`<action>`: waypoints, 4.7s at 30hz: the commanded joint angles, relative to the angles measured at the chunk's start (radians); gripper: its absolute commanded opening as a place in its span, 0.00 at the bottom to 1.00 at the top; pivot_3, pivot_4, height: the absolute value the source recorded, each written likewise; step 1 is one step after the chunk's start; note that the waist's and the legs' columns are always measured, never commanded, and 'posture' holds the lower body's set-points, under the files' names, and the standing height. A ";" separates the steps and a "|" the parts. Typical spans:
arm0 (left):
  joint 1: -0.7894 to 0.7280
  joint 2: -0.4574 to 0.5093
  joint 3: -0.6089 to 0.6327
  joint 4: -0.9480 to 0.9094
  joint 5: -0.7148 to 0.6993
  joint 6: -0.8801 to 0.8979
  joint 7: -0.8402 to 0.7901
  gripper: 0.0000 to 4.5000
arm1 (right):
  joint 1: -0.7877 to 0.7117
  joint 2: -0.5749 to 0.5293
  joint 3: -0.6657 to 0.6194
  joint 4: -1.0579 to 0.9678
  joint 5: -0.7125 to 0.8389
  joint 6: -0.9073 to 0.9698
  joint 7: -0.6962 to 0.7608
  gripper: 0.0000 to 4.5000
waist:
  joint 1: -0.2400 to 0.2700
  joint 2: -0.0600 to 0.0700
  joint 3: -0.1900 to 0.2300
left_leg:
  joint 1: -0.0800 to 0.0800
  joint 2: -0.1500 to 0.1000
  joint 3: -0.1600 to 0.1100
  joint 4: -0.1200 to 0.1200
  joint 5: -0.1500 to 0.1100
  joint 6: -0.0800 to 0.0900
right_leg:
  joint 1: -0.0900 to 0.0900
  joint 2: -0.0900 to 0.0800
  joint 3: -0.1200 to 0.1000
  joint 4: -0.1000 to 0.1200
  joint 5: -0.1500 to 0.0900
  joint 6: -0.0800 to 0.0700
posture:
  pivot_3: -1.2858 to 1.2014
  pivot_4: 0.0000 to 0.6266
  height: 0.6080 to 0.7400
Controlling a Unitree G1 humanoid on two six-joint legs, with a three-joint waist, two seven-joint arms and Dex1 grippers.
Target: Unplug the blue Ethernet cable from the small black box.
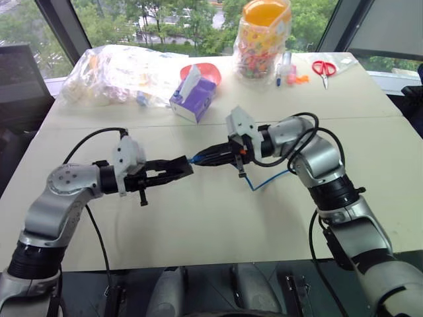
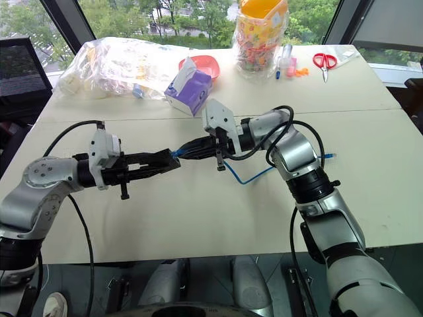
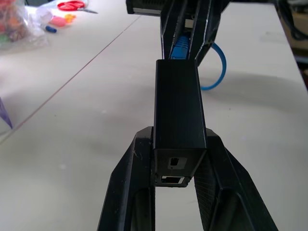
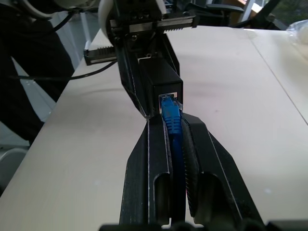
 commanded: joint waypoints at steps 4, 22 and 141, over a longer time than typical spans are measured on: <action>0.008 -0.001 -0.007 -0.019 0.022 -0.093 -0.043 0.11 | -0.005 -0.053 0.020 -0.042 -0.015 -0.089 0.130 0.01 | 0.000 0.000 0.000 | 0.000 0.000 0.000 0.000 0.000 0.000 | 0.000 0.000 0.000 0.000 0.000 0.000 | 0.52 0.24 1.00; -0.002 -0.009 0.005 -0.068 0.001 -0.054 0.015 0.11 | -0.060 -0.040 -0.025 -0.020 0.035 0.015 0.125 0.26 | 0.000 0.000 0.000 | 0.000 0.000 0.000 0.002 0.000 0.000 | 0.001 0.000 0.000 0.000 0.000 0.000 | 0.52 0.24 1.00; -0.475 -0.472 -0.148 0.983 0.349 -0.154 0.232 0.94 | -0.026 0.004 -0.524 -0.014 0.355 0.526 -0.517 1.00 | 0.022 0.001 0.000 | 0.000 -0.002 -0.003 0.005 0.001 0.002 | 0.005 0.000 -0.002 0.001 0.002 0.003 | 0.52 0.24 1.00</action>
